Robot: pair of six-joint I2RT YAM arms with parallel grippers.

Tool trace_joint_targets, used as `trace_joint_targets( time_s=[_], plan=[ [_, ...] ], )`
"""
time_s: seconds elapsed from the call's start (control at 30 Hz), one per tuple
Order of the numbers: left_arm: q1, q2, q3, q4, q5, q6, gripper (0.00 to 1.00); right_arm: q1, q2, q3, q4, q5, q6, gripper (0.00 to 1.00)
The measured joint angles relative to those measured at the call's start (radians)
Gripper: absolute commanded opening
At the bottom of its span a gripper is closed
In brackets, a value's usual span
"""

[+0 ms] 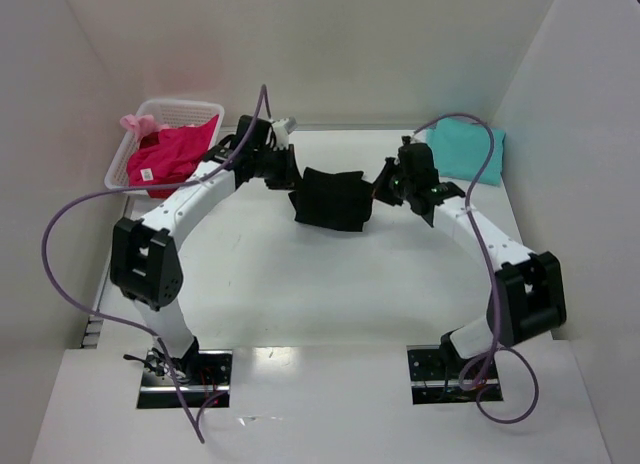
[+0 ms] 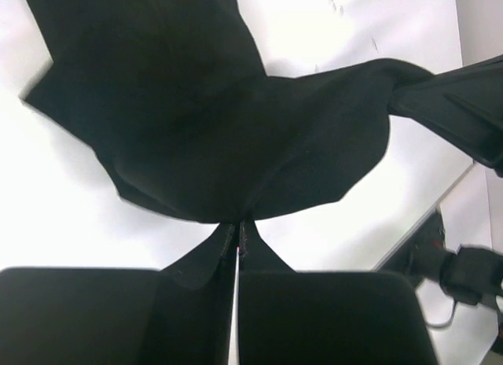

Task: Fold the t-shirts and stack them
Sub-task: Fold the long partially folded tshirt into a neat square

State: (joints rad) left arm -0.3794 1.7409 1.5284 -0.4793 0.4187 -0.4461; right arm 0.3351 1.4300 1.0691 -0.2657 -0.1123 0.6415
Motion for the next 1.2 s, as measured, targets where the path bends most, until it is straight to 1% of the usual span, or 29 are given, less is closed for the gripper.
trace_joint_targets(
  time_s=[0.23,0.4,0.43,0.47,0.5,0.57,0.63,0.67,0.73,0.77,0.83,0.87,0.9,0.93,0.97,1.0,1.1,1.13,1.2],
  plan=[
    [0.048,0.236,0.198,-0.001,0.016,0.006,0.0,-0.037,0.257,0.207,0.045,-0.012,-0.048,0.0],
    [0.089,0.397,0.343,-0.001,0.032,0.006,0.0,-0.044,0.425,0.313,0.077,-0.035,-0.064,0.01],
    [0.093,0.431,0.38,-0.005,0.034,0.006,0.01,-0.047,0.457,0.332,0.078,-0.039,-0.064,0.03],
    [0.098,0.467,0.418,-0.008,0.036,0.006,0.03,-0.05,0.485,0.349,0.08,-0.043,-0.065,0.03],
    [0.101,0.504,0.461,-0.008,0.038,0.006,0.07,-0.054,0.513,0.366,0.082,-0.047,-0.066,0.03],
    [0.104,0.566,0.529,-0.013,0.042,0.006,0.08,-0.066,0.566,0.395,0.086,-0.055,-0.068,0.03],
    [0.104,0.626,0.6,-0.016,0.044,0.005,0.17,-0.08,0.608,0.414,0.087,-0.061,-0.068,0.08],
    [0.104,0.652,0.628,-0.018,0.044,0.005,0.17,-0.088,0.624,0.42,0.087,-0.062,-0.068,0.08],
    [0.104,0.689,0.663,-0.023,0.042,0.005,0.22,-0.103,0.649,0.433,0.087,-0.065,-0.069,0.09],
    [0.104,0.703,0.674,-0.026,0.042,0.005,0.37,-0.111,0.659,0.44,0.087,-0.067,-0.071,0.11],
    [0.107,0.722,0.689,-0.034,0.035,0.009,0.42,-0.124,0.675,0.458,0.087,-0.068,-0.075,0.11],
    [0.111,0.729,0.698,-0.038,0.032,0.007,0.46,-0.13,0.682,0.468,0.087,-0.068,-0.077,0.13],
    [0.117,0.737,0.708,-0.04,0.031,0.006,0.5,-0.136,0.69,0.482,0.087,-0.068,-0.079,0.24],
    [0.124,0.743,0.72,-0.043,0.03,0.006,0.56,-0.141,0.697,0.497,0.088,-0.068,-0.082,0.31],
    [0.131,0.748,0.731,-0.043,0.028,0.009,0.59,-0.146,0.704,0.512,0.089,-0.068,-0.087,0.4],
    [0.14,0.756,0.749,-0.047,0.027,0.009,0.62,-0.151,0.709,0.525,0.091,-0.069,-0.092,0.59],
    [0.158,0.773,0.803,-0.058,0.021,0.018,0.66,-0.159,0.72,0.565,0.094,-0.07,-0.102,0.8],
    [0.164,0.776,0.82,-0.063,0.018,0.023,0.66,-0.161,0.72,0.575,0.093,-0.069,-0.105,0.9],
    [0.172,0.777,0.848,-0.07,0.017,0.026,0.67,-0.163,0.72,0.592,0.096,-0.069,-0.11,0.94]
  ],
)
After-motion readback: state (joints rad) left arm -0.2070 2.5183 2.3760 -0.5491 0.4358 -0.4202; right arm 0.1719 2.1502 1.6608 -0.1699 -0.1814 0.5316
